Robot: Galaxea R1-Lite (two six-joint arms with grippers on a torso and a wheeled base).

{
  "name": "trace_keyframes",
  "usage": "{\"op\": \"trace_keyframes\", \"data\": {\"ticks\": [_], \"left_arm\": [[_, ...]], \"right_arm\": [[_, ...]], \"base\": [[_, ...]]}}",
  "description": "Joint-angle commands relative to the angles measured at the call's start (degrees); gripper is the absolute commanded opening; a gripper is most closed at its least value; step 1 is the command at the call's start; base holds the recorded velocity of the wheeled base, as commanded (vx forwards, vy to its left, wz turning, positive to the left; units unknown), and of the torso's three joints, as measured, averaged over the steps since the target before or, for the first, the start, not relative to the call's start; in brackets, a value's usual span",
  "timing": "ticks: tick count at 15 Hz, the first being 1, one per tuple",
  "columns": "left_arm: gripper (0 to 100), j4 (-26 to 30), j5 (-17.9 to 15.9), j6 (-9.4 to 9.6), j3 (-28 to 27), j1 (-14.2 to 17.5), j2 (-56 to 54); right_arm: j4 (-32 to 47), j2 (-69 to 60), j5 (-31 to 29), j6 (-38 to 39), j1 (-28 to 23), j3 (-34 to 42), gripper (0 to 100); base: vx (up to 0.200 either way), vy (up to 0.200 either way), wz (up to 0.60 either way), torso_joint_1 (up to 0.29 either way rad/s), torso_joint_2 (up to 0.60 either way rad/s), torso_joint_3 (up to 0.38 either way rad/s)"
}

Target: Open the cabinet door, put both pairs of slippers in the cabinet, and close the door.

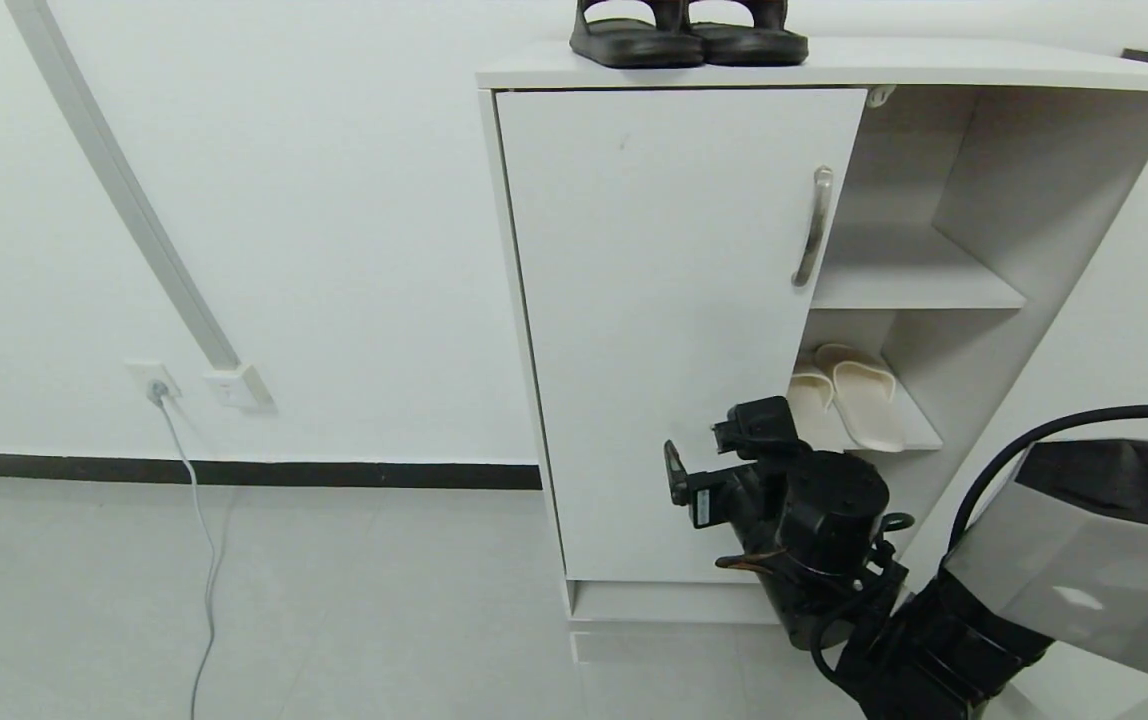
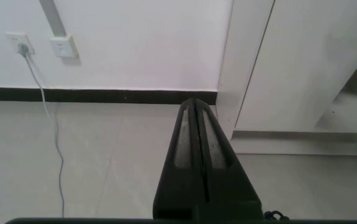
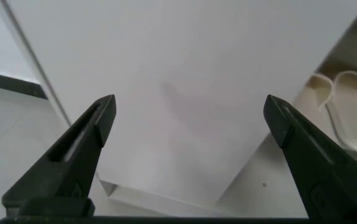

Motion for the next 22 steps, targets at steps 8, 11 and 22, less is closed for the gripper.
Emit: {"op": "trace_keyframes", "data": {"ticks": [8,11,22], "left_arm": [[0,-0.01,-0.14,-0.09,0.0,-0.01,-0.01],[0,-0.01,-0.14,0.0,0.0,-0.01,-0.01],[0,-0.01,-0.14,0.0,0.0,-0.01,-0.01]], "right_arm": [[-0.43,0.85,0.04,-0.81,0.21,0.4,100],[-0.52,0.94,0.04,-1.86,0.12,-0.04,100],[-0.43,0.94,0.04,-1.86,0.21,0.05,100]], "base": [[0.0,0.0,0.0,0.005,-0.09,-0.124],[0.0,0.0,0.0,0.041,-0.51,-0.377],[0.0,0.0,0.0,0.128,-0.47,-0.339]]}}
